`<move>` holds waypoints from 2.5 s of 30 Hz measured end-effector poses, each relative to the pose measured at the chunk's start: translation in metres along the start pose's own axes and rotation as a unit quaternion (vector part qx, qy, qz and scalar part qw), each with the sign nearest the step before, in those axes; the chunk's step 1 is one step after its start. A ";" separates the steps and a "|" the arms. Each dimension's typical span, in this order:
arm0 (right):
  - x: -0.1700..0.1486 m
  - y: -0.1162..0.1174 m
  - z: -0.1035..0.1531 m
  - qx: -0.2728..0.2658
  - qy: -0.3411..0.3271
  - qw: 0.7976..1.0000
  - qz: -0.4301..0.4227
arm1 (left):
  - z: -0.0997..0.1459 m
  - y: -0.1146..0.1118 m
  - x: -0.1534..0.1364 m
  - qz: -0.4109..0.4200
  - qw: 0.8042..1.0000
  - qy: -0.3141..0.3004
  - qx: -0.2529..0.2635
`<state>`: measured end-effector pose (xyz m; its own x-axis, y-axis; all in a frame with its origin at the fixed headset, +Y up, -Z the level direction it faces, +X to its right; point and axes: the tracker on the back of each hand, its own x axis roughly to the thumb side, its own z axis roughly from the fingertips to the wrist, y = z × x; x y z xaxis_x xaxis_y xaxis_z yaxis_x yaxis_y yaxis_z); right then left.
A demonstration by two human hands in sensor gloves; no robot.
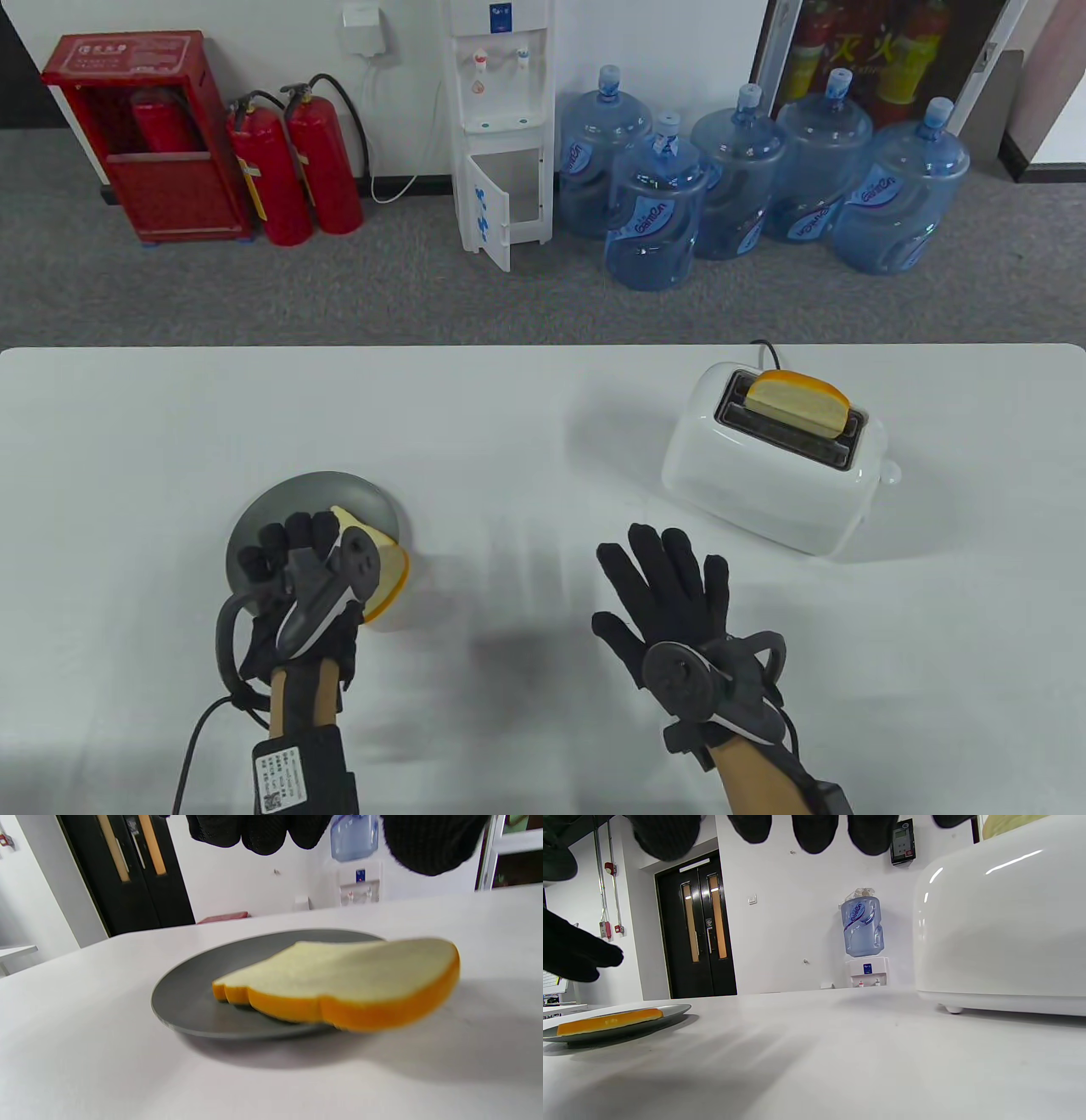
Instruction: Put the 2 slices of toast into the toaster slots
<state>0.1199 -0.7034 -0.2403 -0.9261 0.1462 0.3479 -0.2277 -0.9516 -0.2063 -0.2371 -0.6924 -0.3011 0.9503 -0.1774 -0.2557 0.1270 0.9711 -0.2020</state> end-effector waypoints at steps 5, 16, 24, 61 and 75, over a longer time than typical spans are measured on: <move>-0.002 -0.001 0.000 0.003 0.002 1.000 0.004 | 0.001 -0.009 0.009 0.006 1.000 0.000 -0.010; -0.006 -0.002 0.000 0.007 0.007 1.000 0.001 | -0.002 -0.029 0.024 -0.052 0.997 -0.008 -0.058; -0.007 -0.002 0.000 0.013 0.011 1.000 0.003 | -0.004 -0.035 0.021 -0.044 0.997 -0.013 -0.061; -0.012 0.002 -0.001 0.029 0.018 0.999 0.002 | -0.005 -0.011 0.000 0.047 0.999 -0.018 0.009; -0.012 0.002 -0.001 0.029 0.018 0.999 0.000 | -0.003 0.009 -0.019 0.046 0.996 0.006 0.078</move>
<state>0.1302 -0.7068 -0.2461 -0.9370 0.1542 0.3134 -0.2099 -0.9658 -0.1524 -0.2545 -0.6810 -0.3005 0.9564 -0.0878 -0.2786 0.0832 0.9961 -0.0281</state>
